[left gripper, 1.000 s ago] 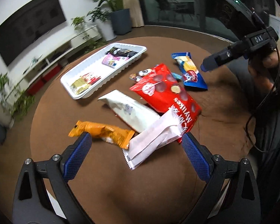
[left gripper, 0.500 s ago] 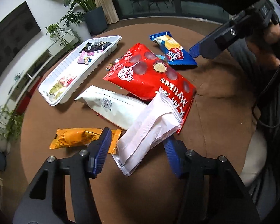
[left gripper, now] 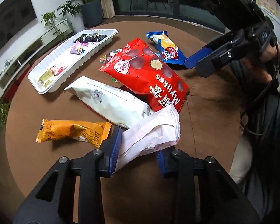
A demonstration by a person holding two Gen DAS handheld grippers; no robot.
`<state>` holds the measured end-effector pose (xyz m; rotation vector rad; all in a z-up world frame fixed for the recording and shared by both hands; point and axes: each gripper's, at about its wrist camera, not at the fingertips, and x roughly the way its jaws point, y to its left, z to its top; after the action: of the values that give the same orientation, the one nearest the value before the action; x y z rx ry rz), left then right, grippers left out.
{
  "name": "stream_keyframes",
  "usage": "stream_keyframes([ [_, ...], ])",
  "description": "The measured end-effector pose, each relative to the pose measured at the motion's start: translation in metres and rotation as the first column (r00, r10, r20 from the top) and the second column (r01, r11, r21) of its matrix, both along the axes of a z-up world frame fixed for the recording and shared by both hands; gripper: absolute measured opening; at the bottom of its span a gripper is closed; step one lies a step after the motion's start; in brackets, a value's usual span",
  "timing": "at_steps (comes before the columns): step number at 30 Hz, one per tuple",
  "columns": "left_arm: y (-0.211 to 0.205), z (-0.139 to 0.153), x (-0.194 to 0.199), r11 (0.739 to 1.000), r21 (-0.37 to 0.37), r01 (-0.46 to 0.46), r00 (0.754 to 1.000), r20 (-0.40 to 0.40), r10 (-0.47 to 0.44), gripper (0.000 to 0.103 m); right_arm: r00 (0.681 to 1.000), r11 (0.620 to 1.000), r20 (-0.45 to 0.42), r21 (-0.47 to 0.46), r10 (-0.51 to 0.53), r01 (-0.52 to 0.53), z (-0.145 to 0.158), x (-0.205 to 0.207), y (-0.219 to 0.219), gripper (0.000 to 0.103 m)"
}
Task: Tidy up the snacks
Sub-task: 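Grasp the clear orange-printed packet with the left tool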
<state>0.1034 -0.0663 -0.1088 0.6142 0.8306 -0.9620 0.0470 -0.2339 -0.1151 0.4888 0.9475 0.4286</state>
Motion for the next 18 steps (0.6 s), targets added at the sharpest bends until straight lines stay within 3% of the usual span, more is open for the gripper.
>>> stream_keyframes([
  [8,0.011,0.009,0.004,0.991,-0.05,-0.128,0.991,-0.044,0.126,0.017,1.0,1.0,0.011,-0.017,0.007,-0.007,0.002,0.002,0.006,0.083],
  [18,0.019,0.014,-0.002,0.959,-0.116,-0.259,0.96,-0.143,0.242,0.013,0.998,0.996,0.048,-0.088,0.038,-0.034,0.008,0.009,0.032,0.078],
])
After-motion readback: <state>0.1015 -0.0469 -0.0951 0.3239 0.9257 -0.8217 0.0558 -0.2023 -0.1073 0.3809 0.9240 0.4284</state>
